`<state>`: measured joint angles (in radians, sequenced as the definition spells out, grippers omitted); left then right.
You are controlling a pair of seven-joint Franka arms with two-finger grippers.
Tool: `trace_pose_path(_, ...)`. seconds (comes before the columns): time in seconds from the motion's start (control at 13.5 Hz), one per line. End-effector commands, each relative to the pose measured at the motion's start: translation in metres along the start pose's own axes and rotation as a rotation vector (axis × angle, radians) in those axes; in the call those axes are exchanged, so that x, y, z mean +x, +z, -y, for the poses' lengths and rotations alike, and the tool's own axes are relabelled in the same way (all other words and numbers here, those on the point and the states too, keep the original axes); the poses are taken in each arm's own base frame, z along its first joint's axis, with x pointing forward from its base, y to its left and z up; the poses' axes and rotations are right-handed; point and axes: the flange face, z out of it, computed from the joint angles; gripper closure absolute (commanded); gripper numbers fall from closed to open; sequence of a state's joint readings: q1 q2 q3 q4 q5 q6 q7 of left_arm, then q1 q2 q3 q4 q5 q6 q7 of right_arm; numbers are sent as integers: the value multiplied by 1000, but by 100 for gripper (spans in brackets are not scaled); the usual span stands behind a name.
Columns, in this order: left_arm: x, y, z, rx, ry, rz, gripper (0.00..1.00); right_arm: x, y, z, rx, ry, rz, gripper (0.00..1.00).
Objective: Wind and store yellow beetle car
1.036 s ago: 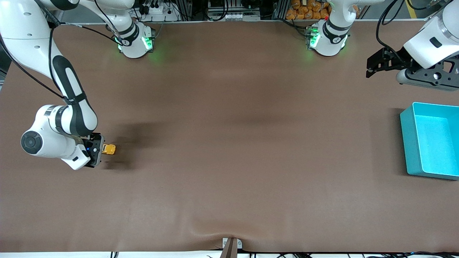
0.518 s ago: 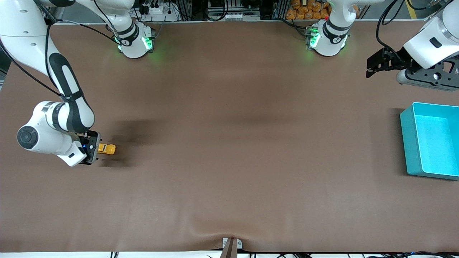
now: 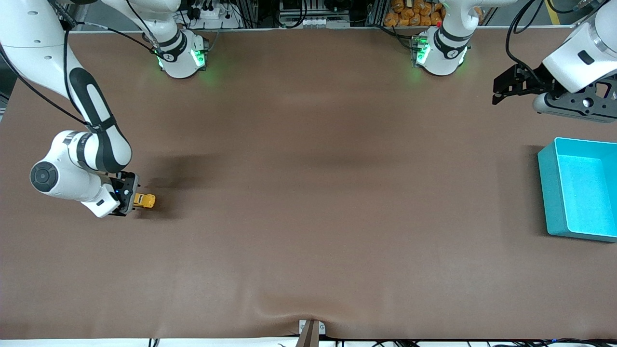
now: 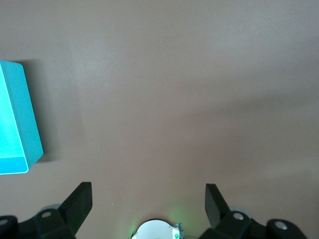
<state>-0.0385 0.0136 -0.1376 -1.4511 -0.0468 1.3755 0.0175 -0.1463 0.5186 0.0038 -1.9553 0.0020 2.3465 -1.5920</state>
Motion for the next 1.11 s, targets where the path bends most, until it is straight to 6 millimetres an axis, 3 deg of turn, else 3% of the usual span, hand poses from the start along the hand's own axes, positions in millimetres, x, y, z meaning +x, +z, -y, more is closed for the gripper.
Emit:
trace_pose_path(0.0,-2,-3,0,-2,-7,3,0,-5,-9,9,-9,-5,-19,40)
trace_pose_path(0.07,-2,-3,0,-2,-7,1,0,-5,-11,9,-13,-5,-19,46)
trace_pose_path(0.59,-2,-3,1,6,-7,3,0,-6,-4,9,-27,-5,-17,47)
trace_pose_path(0.67,-2,-3,1,5,-9,3,0,-6,-4,9,-28,-5,-17,53)
trace_pose_path(0.89,-1,-2,1,5,-9,4,0,-6,-3,9,-27,-34,-15,94)
trace_pose_path(0.96,-1,-1,0,5,-7,6,0,-6,-4,9,-29,-63,-14,100)
trace_pose_path(1.04,-1,-2,0,5,-7,4,0,-6,-3,9,-30,-78,-13,100)
